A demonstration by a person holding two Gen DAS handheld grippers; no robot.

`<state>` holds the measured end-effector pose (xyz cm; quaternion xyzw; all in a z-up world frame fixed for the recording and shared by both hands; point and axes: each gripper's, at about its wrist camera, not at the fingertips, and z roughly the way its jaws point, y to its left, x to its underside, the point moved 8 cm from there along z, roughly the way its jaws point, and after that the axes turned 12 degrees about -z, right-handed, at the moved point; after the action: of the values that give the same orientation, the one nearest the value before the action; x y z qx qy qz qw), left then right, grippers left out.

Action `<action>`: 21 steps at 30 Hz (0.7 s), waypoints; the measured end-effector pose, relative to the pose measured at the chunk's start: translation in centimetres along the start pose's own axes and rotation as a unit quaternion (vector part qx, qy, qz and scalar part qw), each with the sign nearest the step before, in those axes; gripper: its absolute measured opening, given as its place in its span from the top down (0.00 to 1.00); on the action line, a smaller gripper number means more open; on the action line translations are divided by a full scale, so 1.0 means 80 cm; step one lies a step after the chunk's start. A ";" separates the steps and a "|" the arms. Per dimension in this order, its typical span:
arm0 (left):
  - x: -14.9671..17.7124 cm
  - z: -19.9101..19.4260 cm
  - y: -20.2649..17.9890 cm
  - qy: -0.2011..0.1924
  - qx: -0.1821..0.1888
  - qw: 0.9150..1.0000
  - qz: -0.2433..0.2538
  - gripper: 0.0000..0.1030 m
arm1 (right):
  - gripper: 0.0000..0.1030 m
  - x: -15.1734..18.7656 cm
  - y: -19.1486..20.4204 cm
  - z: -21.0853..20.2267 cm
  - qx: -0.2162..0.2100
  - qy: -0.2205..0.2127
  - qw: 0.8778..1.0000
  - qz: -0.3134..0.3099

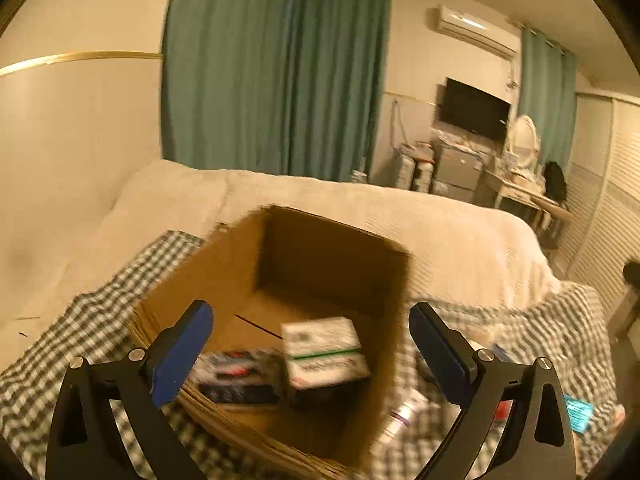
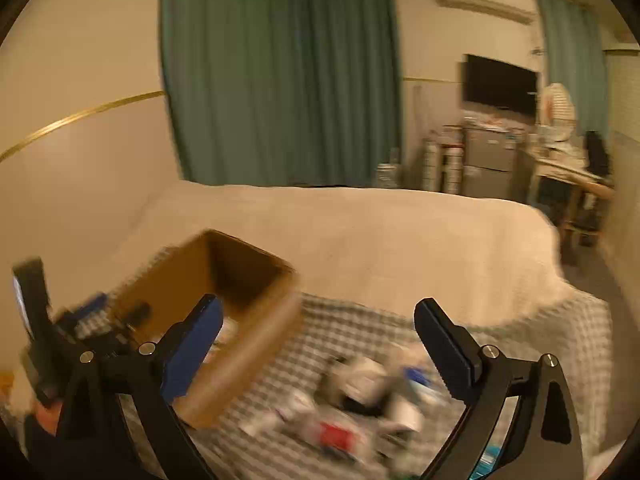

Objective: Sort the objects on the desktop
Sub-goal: 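Grasp the clear floss-pick jar with left tool while right tool grasps the beige paper box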

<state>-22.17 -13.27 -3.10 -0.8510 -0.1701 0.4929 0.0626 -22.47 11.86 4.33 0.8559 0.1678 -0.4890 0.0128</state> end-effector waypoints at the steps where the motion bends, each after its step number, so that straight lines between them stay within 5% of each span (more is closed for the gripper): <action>1: 0.005 -0.004 -0.010 0.006 0.007 1.000 0.002 0.00 | 0.06 0.015 -0.014 -0.013 0.012 0.007 1.000 0.002; 8: 0.106 -0.003 -0.101 0.116 0.071 0.991 0.017 0.00 | 0.06 0.131 -0.073 -0.056 0.053 0.060 0.997 0.007; 15: 0.199 0.030 -0.150 0.193 0.063 0.976 0.076 0.00 | 0.06 0.219 -0.106 -0.054 0.041 0.109 0.992 0.044; 21: 0.221 0.061 -0.159 0.213 0.053 0.972 0.080 0.00 | 0.06 0.286 -0.090 -0.039 0.055 0.185 0.976 0.101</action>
<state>-21.16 4.50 -16.53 -0.9426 -0.0581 0.3122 0.1029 -11.40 25.50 -12.30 0.9435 0.0525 -0.3268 -0.0164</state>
